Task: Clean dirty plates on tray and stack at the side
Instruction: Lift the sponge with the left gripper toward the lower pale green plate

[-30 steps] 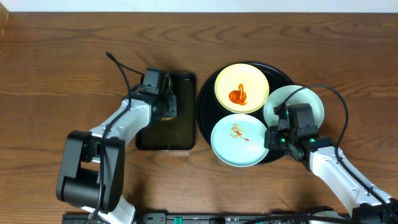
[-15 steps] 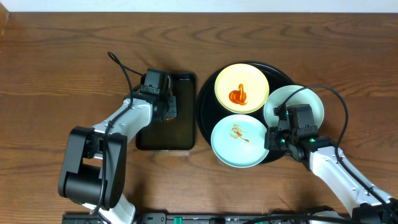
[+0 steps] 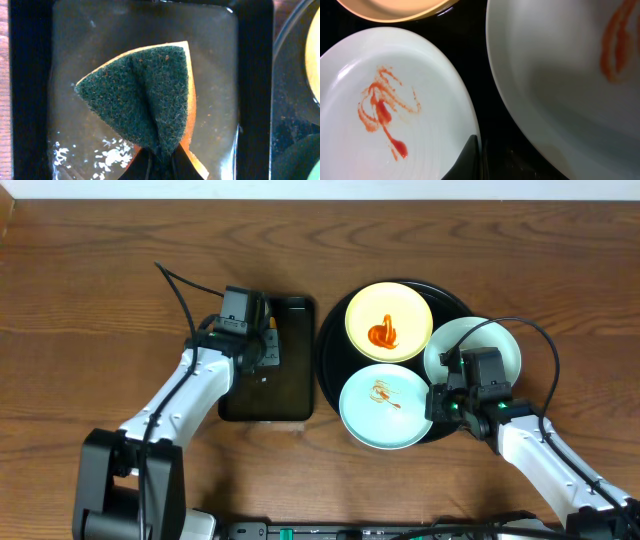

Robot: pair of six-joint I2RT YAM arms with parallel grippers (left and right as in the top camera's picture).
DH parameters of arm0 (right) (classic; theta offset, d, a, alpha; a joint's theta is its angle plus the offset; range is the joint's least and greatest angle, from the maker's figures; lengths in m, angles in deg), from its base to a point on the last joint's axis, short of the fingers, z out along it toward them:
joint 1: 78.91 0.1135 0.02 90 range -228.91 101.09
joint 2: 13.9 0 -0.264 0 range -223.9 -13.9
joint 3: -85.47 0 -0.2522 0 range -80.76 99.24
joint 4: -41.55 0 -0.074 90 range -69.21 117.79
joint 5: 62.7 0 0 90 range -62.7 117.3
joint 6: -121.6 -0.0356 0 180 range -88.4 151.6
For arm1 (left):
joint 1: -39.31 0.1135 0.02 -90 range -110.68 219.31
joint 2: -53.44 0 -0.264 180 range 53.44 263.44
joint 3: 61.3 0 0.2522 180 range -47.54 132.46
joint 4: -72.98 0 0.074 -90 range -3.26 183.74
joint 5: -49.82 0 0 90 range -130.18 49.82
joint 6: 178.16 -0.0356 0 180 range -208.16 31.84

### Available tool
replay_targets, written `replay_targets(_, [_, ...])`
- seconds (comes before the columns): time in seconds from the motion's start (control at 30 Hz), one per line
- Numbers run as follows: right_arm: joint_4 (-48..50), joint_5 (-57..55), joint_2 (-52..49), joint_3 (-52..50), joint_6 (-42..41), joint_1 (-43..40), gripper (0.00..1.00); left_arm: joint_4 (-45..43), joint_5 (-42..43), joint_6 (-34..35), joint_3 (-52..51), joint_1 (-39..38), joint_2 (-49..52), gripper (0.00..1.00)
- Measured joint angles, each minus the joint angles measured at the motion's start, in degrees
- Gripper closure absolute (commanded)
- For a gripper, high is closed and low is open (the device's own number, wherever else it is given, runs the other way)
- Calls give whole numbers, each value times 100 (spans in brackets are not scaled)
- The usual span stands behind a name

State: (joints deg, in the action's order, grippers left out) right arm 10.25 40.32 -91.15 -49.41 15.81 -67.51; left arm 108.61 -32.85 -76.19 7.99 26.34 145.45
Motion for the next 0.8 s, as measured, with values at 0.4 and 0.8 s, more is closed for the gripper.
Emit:
replay_targets(0.4, [0, 0, 0, 2, 15, 0, 99, 20, 0, 0, 0, 0, -31, 92])
replay_targets(0.8, [-9, -2, 0, 2, 15, 0, 99, -638, 0, 0, 0, 0, -31, 93])
